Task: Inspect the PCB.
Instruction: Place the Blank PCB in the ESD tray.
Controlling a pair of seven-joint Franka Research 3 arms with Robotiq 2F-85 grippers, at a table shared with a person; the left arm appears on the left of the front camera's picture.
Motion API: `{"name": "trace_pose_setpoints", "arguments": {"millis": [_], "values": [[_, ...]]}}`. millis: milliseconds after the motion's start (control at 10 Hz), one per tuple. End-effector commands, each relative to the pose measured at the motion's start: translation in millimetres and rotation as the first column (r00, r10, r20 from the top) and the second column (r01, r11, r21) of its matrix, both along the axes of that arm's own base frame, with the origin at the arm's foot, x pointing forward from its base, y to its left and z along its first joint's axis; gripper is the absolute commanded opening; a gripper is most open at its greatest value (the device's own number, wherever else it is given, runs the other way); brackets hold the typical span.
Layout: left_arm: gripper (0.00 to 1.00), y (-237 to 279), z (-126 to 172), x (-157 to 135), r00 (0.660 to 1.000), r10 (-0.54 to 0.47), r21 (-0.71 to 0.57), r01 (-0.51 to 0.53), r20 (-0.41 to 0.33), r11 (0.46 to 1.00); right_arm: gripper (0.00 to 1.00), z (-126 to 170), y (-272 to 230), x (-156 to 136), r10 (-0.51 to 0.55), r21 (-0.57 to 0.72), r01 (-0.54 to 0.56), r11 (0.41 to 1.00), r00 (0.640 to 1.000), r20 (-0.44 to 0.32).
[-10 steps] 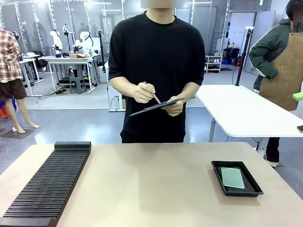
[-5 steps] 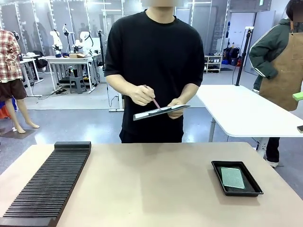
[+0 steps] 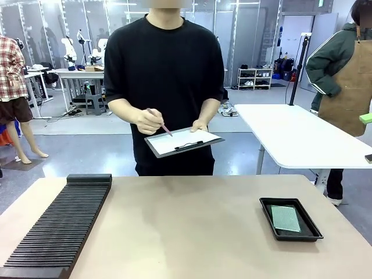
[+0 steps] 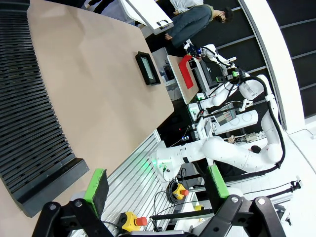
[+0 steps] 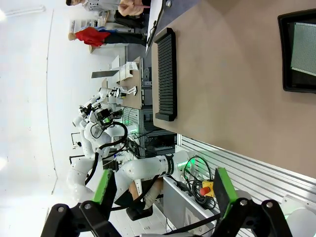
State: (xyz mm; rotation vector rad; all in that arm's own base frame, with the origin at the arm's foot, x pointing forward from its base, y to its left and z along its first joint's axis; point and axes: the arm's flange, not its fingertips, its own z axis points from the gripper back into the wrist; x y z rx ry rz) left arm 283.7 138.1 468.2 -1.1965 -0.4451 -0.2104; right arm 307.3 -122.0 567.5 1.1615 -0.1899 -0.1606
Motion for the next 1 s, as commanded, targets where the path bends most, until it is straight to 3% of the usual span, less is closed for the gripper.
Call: {"name": "trace_pose_setpoints", "arguments": {"millis": [0,900], "values": [[1.00,1.0,4.8,1.3,1.000,-0.003,0.007,0.003,-0.015,1.000,1.00,1.2,-2.1,0.5,0.015,-0.013,-0.015,1.000,1.000,0.005],[1.00,1.0,4.8,1.3,1.000,-0.003,0.007,0.003,-0.015,1.000,1.00,1.2,-2.1,0.5,0.015,-0.013,-0.015,1.000,1.000,0.005]]}}
